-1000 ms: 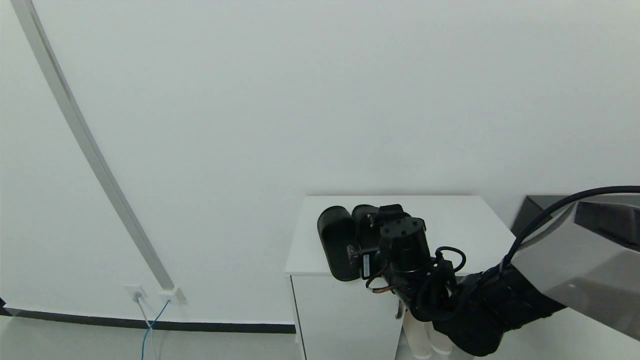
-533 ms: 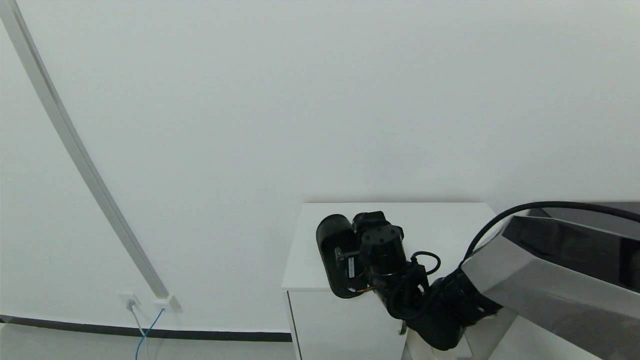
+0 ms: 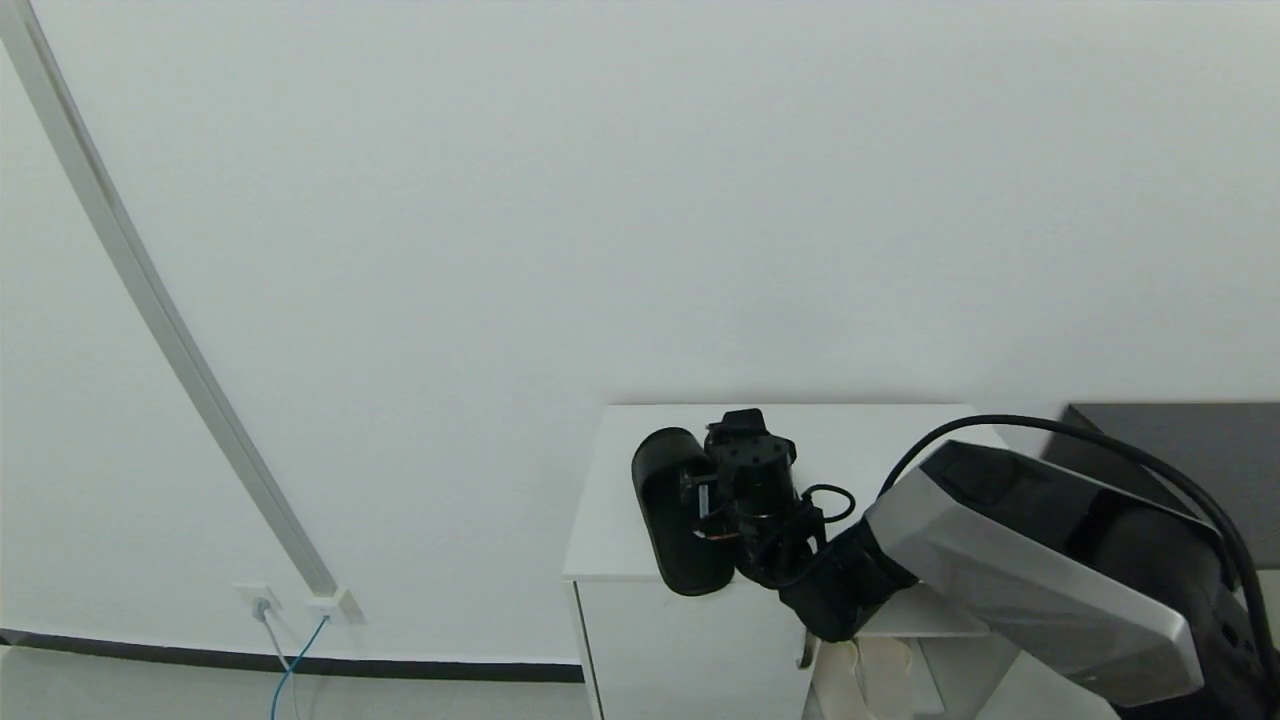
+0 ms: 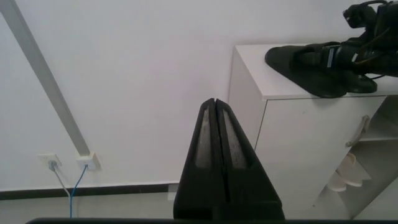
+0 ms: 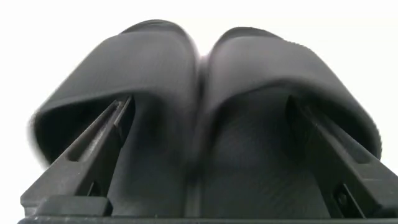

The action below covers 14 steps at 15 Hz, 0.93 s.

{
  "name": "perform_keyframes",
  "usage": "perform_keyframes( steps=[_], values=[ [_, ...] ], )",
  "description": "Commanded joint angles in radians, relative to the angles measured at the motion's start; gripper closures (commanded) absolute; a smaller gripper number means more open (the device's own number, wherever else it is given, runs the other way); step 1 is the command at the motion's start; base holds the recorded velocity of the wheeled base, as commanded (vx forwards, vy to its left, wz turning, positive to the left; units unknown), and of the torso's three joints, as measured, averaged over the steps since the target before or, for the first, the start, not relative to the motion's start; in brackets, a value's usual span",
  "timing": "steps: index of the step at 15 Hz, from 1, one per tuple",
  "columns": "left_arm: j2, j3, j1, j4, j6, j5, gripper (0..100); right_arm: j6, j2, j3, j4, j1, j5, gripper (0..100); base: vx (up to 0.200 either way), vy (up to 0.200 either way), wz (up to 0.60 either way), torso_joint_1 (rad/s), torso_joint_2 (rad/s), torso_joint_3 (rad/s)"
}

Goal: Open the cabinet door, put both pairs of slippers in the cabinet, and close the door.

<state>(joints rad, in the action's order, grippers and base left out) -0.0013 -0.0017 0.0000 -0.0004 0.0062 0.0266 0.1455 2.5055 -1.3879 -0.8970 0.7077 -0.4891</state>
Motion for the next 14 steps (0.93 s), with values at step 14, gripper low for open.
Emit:
perform_keyframes(
  steps=[14],
  values=[
    [0.001, 0.000, 0.000, -0.001, 0.000, -0.001, 100, -0.043, -0.441, 0.380, -0.010, -0.008, 0.072, 100, 0.000, 0.000, 0.00, 0.000, 0.00, 0.000]
  ],
)
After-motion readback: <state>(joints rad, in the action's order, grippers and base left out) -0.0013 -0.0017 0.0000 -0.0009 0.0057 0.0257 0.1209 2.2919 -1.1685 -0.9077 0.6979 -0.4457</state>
